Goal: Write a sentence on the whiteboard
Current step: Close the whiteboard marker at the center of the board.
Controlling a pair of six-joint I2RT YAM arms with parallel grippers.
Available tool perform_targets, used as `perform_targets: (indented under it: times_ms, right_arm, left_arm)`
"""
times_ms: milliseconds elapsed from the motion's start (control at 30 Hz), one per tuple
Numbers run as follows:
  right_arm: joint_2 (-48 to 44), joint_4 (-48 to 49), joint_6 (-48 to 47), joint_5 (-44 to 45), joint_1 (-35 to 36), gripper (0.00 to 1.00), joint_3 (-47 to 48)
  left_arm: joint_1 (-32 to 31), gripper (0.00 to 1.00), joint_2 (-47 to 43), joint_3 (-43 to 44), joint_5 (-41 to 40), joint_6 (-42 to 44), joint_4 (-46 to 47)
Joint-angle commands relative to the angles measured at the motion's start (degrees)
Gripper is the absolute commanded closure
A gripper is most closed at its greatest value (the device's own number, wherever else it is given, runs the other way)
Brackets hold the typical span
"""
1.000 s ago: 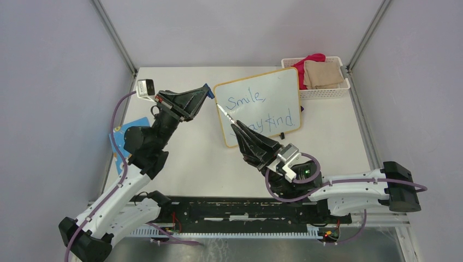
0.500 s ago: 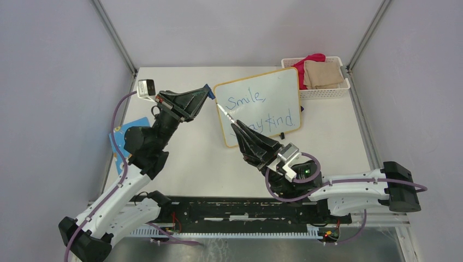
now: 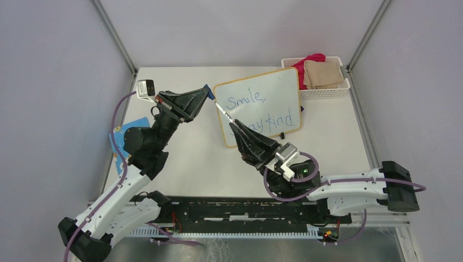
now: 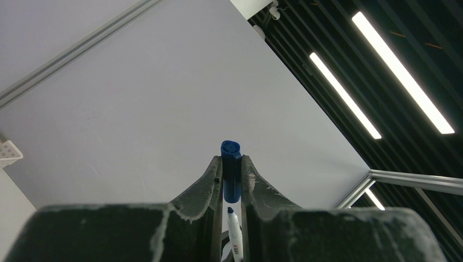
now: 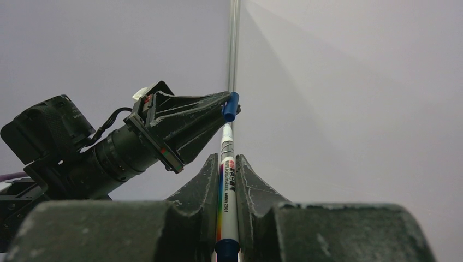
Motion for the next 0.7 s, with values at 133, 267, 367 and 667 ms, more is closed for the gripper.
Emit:
perform_targets:
  times_ms: [133,267,367,667]
  right_arm:
    - [0.32,2.33,0.16,0.01,-0.22,1.00,2.71]
    - [0.41,2.70,0.08,0.08,-0.38,1.00,2.89]
    - [0.48,2.63,-0.04,-0.04,-0.33,1.00,3.06]
    - [0.56,2.42,-0.06,0.10,-0.35,1.00,3.06]
  left_arm:
    - [-0.45,0.98,-1.20,-0.15,0.19,-0.54,2.79]
    - [-0.53,0.98,-1.25,-0.19,0.21,-0.54,2.84]
    - [-0.54,0.98,-1.29,-0.34,0.18,-0.39,2.85]
    - [-0.62,0.98,-1.52,-0.72,0.12,-0.37,2.85]
